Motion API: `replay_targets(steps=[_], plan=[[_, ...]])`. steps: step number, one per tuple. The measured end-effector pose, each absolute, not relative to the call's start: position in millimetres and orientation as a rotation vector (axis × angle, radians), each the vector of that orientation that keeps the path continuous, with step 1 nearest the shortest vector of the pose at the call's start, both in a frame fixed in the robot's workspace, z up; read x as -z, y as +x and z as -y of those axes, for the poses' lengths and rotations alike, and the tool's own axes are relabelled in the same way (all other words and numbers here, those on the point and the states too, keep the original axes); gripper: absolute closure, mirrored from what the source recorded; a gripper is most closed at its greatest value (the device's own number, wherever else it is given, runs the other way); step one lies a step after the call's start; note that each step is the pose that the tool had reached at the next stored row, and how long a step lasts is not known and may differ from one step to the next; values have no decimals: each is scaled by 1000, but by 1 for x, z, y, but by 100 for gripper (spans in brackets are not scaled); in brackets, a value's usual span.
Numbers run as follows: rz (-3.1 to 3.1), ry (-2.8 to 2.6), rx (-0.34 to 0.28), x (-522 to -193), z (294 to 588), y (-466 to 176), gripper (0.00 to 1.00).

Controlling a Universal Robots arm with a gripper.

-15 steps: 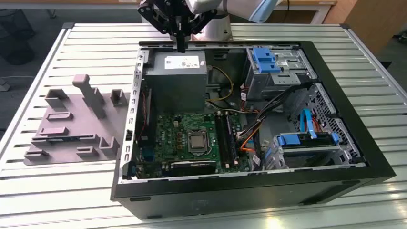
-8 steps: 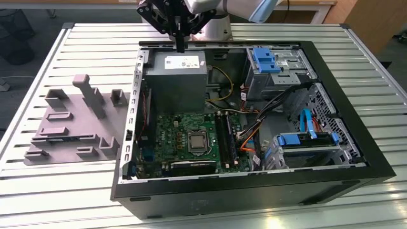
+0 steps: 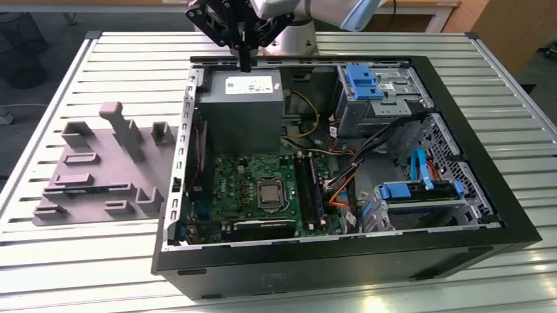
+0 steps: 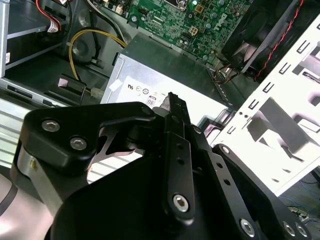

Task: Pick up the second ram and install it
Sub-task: 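Reach for the second ram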

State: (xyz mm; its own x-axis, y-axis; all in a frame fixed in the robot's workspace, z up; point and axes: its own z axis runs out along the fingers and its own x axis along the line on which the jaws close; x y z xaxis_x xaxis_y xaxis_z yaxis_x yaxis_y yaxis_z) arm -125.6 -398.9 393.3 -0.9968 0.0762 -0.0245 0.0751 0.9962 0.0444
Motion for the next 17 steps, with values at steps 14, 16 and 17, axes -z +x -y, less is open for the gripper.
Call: replay_targets(steps=[14,16,17], plan=[[-3112,118,-68,-393,399,-134,89],[-3112,118,-68,-393,399,-134,89],[-3112,118,-68,-393,399,-135,89]])
